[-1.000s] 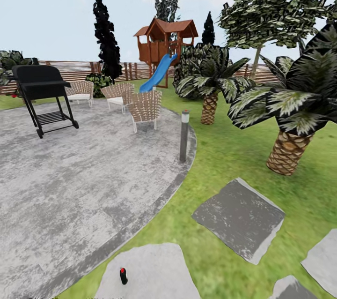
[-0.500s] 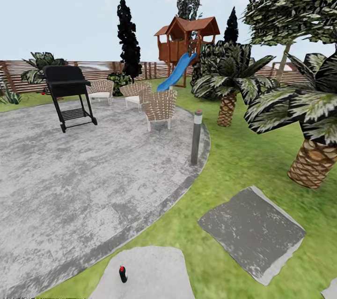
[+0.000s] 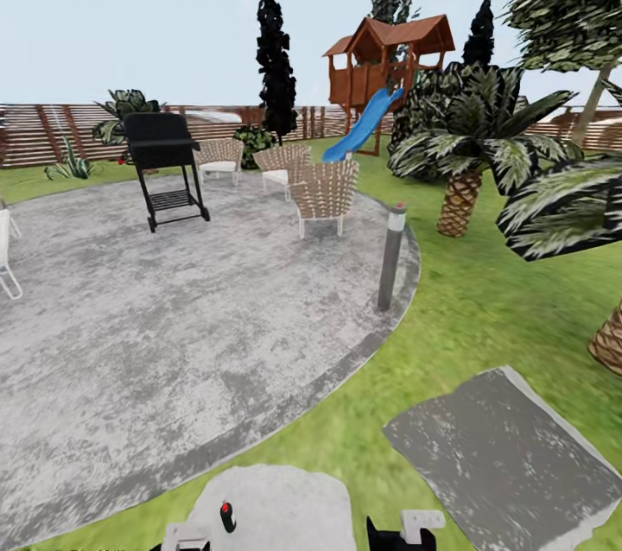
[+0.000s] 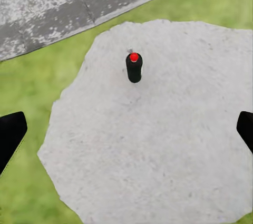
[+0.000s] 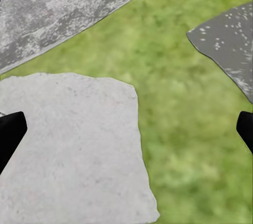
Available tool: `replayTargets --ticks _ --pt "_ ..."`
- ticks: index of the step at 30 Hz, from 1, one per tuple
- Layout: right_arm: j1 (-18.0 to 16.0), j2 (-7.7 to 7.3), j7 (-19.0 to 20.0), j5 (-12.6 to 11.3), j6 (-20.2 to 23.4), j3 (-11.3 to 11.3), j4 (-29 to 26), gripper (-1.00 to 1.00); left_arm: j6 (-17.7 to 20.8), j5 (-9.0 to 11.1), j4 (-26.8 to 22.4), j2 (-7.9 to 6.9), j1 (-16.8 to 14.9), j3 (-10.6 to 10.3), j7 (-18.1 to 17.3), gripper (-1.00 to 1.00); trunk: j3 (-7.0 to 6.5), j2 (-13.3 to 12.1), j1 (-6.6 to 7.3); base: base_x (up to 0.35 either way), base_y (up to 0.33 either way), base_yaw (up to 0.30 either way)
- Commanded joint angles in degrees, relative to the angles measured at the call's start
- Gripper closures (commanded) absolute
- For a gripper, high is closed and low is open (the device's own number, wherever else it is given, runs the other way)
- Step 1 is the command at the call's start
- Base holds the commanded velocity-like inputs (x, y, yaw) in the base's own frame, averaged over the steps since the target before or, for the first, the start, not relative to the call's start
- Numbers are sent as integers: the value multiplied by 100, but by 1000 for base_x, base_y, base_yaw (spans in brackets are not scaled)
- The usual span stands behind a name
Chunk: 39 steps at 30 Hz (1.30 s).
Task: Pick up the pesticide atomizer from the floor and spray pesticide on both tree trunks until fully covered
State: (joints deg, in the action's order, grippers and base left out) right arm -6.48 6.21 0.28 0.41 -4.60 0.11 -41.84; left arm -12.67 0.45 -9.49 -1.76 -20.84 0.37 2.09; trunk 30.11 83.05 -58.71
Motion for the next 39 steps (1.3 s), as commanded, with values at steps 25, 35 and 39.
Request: replayTargets --ticks 25,35,39 --pt "-3 -6 -1 11 -278 -2 106 -100 -121 43 17 -237 35 31 37 -100 128 3 -2 112 -245 258" --pt "-3 -6 7 12 -278 -2 106 -100 -108 50 24 -251 33 33 43 -100 177 3 -2 1 -279 258" --pt "-3 -6 7 12 -278 -2 106 -100 -98 57 26 -254 33 33 46 -100 197 3 -2 72 -279 258"
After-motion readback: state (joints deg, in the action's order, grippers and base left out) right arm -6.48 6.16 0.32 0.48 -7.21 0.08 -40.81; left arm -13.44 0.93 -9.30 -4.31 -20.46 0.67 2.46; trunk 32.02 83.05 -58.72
